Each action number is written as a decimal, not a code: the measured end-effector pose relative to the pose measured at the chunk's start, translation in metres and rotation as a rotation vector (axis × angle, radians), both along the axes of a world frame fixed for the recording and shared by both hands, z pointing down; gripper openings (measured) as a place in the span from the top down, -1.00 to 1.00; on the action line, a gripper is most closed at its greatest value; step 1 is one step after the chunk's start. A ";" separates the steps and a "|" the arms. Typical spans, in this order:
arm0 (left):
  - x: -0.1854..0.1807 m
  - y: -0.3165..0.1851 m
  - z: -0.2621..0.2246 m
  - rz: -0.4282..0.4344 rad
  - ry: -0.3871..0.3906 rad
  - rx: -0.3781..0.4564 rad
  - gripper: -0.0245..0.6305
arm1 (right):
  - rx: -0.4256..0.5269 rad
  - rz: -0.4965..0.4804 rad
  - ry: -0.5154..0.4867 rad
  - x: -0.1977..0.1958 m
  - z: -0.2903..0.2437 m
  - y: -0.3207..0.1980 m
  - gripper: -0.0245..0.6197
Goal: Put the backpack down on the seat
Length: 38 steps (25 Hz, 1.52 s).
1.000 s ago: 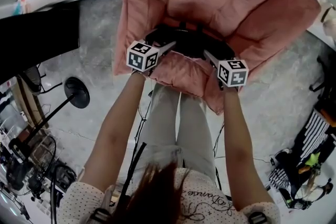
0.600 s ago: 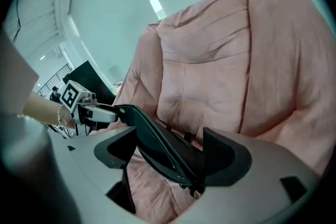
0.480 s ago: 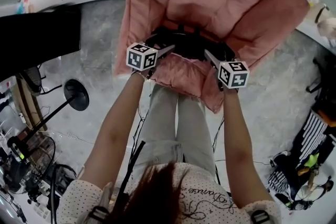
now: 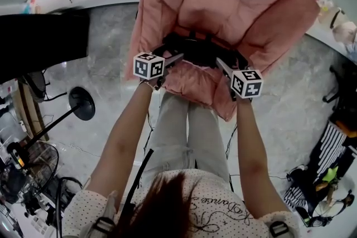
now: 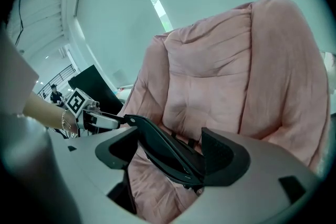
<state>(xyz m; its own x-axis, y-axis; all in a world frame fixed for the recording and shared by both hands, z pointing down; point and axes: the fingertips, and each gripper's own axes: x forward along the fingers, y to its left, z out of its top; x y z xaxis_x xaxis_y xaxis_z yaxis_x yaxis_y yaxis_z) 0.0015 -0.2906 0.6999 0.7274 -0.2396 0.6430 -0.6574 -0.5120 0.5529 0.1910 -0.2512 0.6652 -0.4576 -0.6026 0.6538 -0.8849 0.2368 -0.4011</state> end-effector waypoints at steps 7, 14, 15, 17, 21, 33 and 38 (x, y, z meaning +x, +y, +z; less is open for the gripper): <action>-0.007 0.018 -0.011 -0.007 -0.008 -0.017 -0.19 | 0.006 0.030 -0.015 0.005 -0.017 0.009 -0.26; -0.008 0.032 -0.034 -0.036 0.021 -0.007 -0.19 | 0.074 0.056 -0.020 0.010 -0.054 0.010 -0.01; -0.007 0.034 -0.038 -0.038 0.026 -0.002 -0.18 | 0.087 0.058 -0.018 0.012 -0.061 0.011 0.03; -0.003 0.034 -0.049 -0.045 0.039 0.019 -0.09 | 0.109 0.058 -0.016 0.016 -0.072 0.010 0.12; -0.008 0.027 -0.072 -0.049 -0.059 0.149 0.60 | 0.146 0.063 -0.008 0.019 -0.093 0.015 0.33; -0.009 0.009 -0.158 -0.036 -0.028 0.365 0.91 | 0.347 0.072 0.180 0.022 -0.179 0.012 0.88; -0.012 0.002 -0.201 -0.025 -0.010 0.455 0.91 | 0.437 0.034 0.240 0.013 -0.226 0.005 0.88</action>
